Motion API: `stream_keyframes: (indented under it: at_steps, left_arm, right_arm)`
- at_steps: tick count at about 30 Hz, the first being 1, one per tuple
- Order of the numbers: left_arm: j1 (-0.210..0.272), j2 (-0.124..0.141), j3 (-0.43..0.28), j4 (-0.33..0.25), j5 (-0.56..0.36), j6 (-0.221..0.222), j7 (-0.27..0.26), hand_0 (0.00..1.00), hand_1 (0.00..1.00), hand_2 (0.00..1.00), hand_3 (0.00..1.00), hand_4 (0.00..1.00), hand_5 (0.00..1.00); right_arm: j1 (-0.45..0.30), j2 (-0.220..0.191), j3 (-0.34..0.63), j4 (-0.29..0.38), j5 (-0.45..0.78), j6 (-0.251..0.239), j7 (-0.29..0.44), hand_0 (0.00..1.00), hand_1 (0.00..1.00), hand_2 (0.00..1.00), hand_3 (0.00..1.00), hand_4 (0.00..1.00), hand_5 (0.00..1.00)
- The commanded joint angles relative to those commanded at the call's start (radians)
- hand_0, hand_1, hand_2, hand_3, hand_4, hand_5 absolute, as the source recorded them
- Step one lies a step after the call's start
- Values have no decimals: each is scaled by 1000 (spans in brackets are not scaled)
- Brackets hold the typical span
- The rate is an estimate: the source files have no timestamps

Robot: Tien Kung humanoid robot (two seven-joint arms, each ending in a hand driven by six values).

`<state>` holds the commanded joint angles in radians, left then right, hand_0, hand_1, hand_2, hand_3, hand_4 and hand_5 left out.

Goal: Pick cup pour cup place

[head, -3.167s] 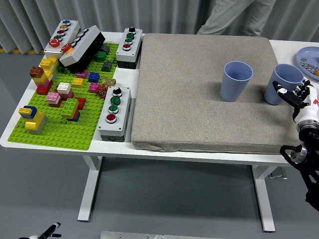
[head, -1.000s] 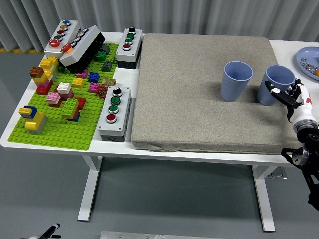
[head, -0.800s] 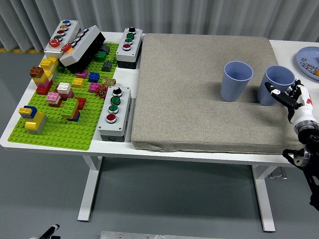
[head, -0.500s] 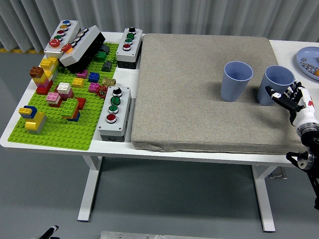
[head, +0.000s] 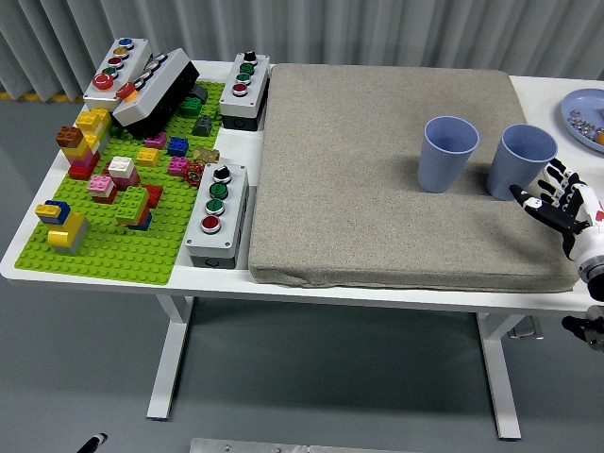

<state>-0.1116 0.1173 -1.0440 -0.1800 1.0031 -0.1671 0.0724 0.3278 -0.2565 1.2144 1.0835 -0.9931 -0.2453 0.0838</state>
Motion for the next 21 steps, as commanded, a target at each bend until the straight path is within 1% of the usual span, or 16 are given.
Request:
stream_keyframes:
  at_steps: [7,11,15,21]
  left_arm:
    - [-2,0,-6,0,3,1,-1,842,830,887,786,644,998]
    - [-5,1,-8,0,2,2,-4,844,831,888,785,645,998]
    - [-9,3,-9,0,2,2,-4,844,831,888,785,645,998]
    - [-12,5,-12,0,3,3,-4,843,831,888,785,645,998]
  right_arm:
    - [4,-4,22,10,-9,2,-6,952,894,966,945,876,423]
    - [27,-17,37,5,-11,1,-8,951,893,965,943,877,427]
    - [74,-44,51,-3,-9,0,-15,951,893,965,943,877,427]
    - [119,-79,44,0,-8,-1,-25,952,892,966,942,876,428]
